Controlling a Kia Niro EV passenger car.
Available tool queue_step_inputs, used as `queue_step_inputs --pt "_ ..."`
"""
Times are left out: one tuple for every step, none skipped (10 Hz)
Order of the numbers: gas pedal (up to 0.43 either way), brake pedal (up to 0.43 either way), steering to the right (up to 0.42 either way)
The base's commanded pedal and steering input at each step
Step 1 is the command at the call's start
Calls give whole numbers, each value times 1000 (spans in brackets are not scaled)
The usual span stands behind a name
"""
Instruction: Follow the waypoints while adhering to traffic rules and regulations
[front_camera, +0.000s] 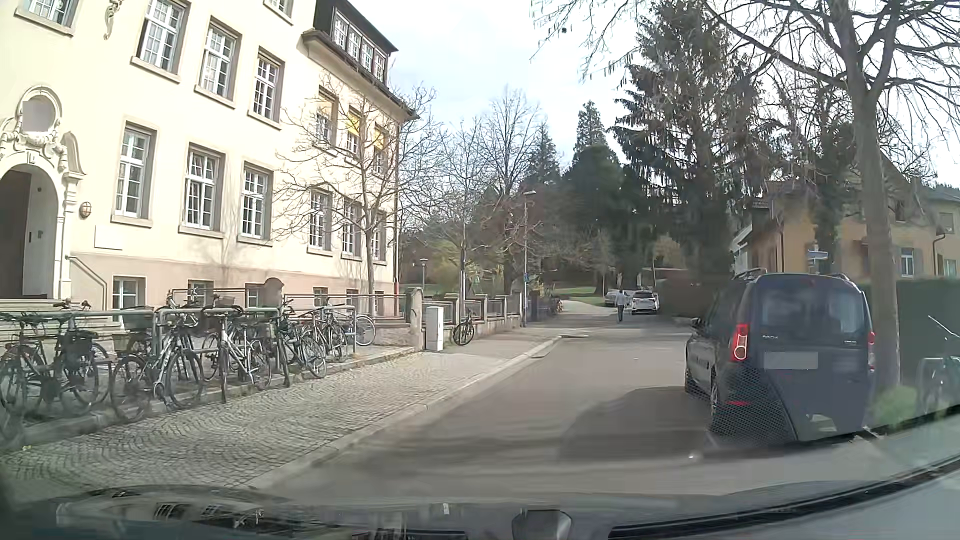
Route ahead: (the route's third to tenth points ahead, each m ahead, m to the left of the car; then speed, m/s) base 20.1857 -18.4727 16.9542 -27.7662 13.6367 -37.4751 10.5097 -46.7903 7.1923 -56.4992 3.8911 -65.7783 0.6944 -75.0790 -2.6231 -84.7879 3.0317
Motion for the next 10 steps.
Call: queue_step_inputs --pt "39 0 -3" --pt "0 0 -3" --pt "0 0 -2" --pt "0 0 0" --pt "0 0 1" --pt "0 0 10" --pt "79 0 29" --pt "110 0 44" --pt "110 0 58" --pt "110 0 66"
